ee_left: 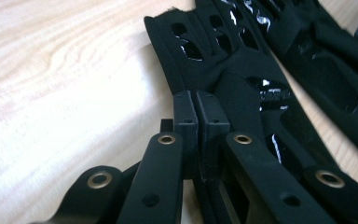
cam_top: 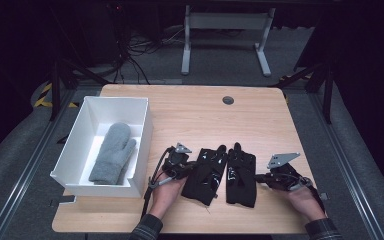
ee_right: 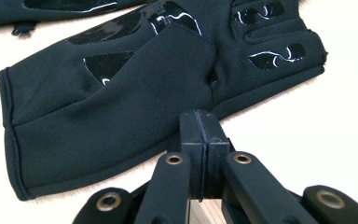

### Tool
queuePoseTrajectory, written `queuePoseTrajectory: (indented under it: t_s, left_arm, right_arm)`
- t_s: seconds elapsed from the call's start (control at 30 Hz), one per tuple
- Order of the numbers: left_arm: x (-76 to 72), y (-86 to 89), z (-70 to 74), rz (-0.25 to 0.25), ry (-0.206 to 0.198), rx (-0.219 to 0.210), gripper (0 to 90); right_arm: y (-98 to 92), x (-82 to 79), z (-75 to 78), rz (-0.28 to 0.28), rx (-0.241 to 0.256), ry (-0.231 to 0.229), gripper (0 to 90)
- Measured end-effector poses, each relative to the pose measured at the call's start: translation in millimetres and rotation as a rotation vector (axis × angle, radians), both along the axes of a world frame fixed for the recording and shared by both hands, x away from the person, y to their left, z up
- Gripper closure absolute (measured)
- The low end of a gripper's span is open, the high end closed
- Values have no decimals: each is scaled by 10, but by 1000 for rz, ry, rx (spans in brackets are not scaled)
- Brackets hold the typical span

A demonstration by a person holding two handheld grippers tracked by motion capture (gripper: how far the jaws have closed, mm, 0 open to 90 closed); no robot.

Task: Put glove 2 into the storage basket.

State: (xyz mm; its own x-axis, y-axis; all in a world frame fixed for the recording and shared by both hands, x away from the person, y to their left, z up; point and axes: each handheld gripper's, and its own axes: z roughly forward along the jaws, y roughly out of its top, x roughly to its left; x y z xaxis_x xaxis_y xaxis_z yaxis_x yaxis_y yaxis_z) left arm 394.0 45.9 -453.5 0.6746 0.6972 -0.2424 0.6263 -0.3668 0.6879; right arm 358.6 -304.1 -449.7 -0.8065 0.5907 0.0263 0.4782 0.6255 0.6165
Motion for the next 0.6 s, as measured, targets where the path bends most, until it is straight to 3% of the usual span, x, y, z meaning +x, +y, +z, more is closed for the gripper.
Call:
queuePoseTrajectory:
  t_s: [0.2, 0.6]
  left_arm:
    - [75, 48, 86, 29, -12, -53, 884]
    - [77, 75, 270, -6, -22, -123, 884]
  right_arm:
    - [31, 12, -4, 6, 4, -2, 900]
    - [215, 83, -10, 36, 23, -7, 900]
